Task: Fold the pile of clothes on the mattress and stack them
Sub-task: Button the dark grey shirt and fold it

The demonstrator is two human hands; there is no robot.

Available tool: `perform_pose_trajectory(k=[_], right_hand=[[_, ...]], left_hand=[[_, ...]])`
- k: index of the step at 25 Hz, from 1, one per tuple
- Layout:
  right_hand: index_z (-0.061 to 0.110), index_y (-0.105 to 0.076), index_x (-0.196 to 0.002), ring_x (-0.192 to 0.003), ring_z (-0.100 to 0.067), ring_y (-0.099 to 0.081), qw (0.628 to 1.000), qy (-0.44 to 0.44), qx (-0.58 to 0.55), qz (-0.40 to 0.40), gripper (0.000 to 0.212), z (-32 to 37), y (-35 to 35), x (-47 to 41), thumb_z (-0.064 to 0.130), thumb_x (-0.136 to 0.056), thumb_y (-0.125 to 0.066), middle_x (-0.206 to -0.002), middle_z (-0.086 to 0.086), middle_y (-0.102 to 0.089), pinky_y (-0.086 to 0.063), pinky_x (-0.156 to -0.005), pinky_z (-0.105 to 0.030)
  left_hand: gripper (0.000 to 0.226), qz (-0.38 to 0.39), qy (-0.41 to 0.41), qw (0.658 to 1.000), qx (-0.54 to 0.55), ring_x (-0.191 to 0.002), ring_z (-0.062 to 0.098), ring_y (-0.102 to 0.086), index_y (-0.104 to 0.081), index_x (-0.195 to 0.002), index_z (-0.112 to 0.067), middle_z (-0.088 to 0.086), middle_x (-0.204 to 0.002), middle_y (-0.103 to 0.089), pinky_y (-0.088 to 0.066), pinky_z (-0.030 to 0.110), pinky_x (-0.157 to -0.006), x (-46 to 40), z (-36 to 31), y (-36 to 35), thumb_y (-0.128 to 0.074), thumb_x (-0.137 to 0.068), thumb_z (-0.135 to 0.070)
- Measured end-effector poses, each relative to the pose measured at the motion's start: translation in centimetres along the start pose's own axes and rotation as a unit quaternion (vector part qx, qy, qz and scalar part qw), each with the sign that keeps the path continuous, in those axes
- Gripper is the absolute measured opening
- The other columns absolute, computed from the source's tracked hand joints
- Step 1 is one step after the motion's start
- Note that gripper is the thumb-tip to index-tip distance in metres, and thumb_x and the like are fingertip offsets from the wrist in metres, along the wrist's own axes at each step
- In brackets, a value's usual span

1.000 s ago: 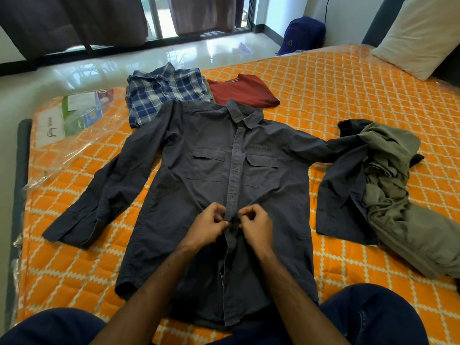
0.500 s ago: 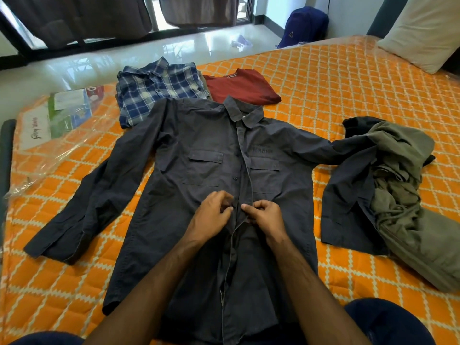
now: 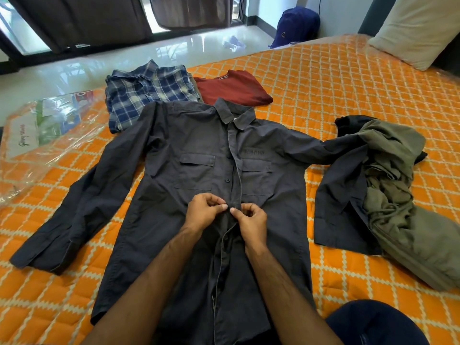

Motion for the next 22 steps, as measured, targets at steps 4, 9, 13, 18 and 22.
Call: perform_pose_trajectory(k=[4, 9, 13, 18, 22], right_hand=[[0.013, -0.066, -0.088, -0.068, -0.011, -0.062, 0.994, 0.016, 0.051, -0.095, 0.009, 0.6, -0.2, 0.8, 0.014, -0.086, -0.074, -0.077, 0.002, -0.068, -0.044, -0.055, -0.011], [0.016, -0.066, -0.089, -0.074, -0.005, -0.064, 0.99, 0.077, 0.087, -0.085, 0.009, 0.9, -0.9, 1.6, 0.014, -0.087, -0.075, -0.083, 0.005, -0.069, -0.046, -0.059, -0.009], [0.016, -0.071, -0.089, -0.078, -0.007, -0.065, 0.985, 0.116, 0.107, -0.069, 0.007, 0.6, -1.1, 1.3, 0.012, -0.086, -0.077, -0.086, 0.003, -0.07, -0.047, -0.065, -0.008], [0.016, -0.075, -0.097, -0.086, -0.004, -0.069, 0.988, 0.111, 0.09, -0.054, 0.008, -0.4, -1.5, 1.0, 0.015, -0.089, -0.075, -0.096, 0.003, -0.073, -0.058, -0.079, -0.021], [0.018, -0.078, -0.098, -0.088, -0.003, -0.07, 0.991, 0.109, 0.057, -0.043, 0.009, -0.6, -1.2, 1.4, 0.02, -0.094, -0.07, -0.093, 0.008, -0.075, -0.057, -0.08, -0.021]], left_hand=[[0.008, 0.016, 0.009, 0.998, 0.063, -0.067, 0.008, -0.06, -0.074, -0.081, -0.019, 0.008, -0.084, -0.075, -0.05, 0.019, -0.065, 0.3, 0.0, 0.3, -0.08, -0.084, -0.013], [0.006, 0.025, 0.03, 0.998, 0.04, -0.07, 0.005, -0.062, -0.074, -0.084, -0.02, -0.003, -0.077, -0.073, -0.049, 0.023, -0.071, 0.2, 0.8, -0.3, -0.077, -0.087, -0.016], [0.008, 0.032, 0.028, 0.998, 0.038, -0.074, 0.007, -0.062, -0.072, -0.084, -0.02, -0.004, -0.078, -0.071, -0.048, 0.023, -0.072, -0.2, 1.0, -0.5, -0.074, -0.089, -0.013], [0.005, 0.032, 0.028, 0.999, 0.022, -0.081, 0.01, -0.065, -0.072, -0.088, -0.018, -0.003, -0.083, -0.071, -0.048, 0.021, -0.07, -0.1, 1.0, -0.5, -0.073, -0.09, -0.013], [0.005, 0.007, 0.026, 0.999, 0.028, -0.087, 0.012, -0.071, -0.075, -0.087, -0.02, -0.002, -0.086, -0.076, -0.058, 0.032, -0.085, 0.0, 1.2, -0.4, -0.077, -0.087, -0.015]])
Point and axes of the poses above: each hand's wrist, its own x-axis away from the middle knuckle, its own y-axis out of the back of the hand, z = x × y, the point moved 8 cm from there along -x, towards the middle knuckle
